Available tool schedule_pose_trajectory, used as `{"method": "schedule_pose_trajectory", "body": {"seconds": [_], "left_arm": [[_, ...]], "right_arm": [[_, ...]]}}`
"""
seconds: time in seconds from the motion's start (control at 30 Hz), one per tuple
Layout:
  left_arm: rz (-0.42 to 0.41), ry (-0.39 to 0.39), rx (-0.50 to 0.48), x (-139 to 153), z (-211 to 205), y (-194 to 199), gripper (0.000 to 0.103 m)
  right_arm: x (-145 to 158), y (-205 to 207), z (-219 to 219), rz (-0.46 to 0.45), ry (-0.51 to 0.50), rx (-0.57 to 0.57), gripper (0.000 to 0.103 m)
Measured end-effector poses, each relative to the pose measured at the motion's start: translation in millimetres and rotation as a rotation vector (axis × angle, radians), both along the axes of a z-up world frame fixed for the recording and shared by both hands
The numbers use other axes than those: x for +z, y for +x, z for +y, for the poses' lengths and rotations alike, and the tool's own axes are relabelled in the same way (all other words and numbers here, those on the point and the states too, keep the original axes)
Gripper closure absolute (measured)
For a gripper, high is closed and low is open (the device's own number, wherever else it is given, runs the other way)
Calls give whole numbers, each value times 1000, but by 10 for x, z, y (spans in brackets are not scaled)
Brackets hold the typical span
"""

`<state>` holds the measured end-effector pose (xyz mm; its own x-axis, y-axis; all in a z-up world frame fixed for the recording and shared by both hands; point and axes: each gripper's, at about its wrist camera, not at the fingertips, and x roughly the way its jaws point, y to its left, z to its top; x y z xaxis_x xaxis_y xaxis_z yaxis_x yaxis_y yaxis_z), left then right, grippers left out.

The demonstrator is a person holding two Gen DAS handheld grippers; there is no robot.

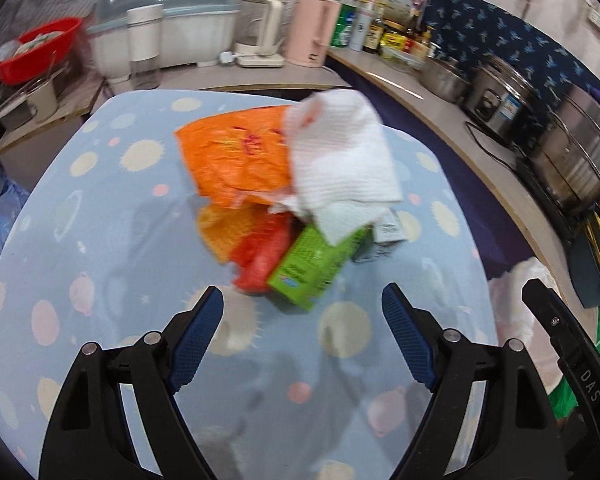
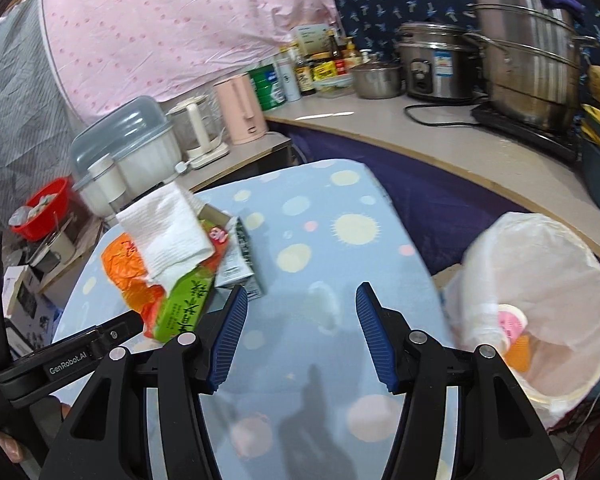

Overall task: Collect trash
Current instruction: 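Grasp the orange printed bag with the left tool while the right tool grasps the white paper towel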

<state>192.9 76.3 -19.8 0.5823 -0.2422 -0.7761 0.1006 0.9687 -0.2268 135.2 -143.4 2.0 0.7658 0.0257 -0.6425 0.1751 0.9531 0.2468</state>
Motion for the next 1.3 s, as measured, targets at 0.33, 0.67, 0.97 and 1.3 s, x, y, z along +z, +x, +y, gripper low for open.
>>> {"method": "schedule_pose_trajectory", "body": {"seconds": [0.33, 0.67, 0.97, 1.3], "left_arm": [[13, -3, 76, -103, 551, 338, 25], [8, -27, 102, -111, 761, 661, 23], [-25, -68, 67, -113, 682, 1059, 14], [-10, -133, -2, -250, 531, 1291, 40]], "right_arm": [[-107, 675, 480, 7, 40, 104, 48], [-225, 1197, 683, 16, 97, 145, 40], [-274, 1212, 728, 37, 43, 173, 91], [-302, 1026, 581, 33, 47, 162, 99]]}}
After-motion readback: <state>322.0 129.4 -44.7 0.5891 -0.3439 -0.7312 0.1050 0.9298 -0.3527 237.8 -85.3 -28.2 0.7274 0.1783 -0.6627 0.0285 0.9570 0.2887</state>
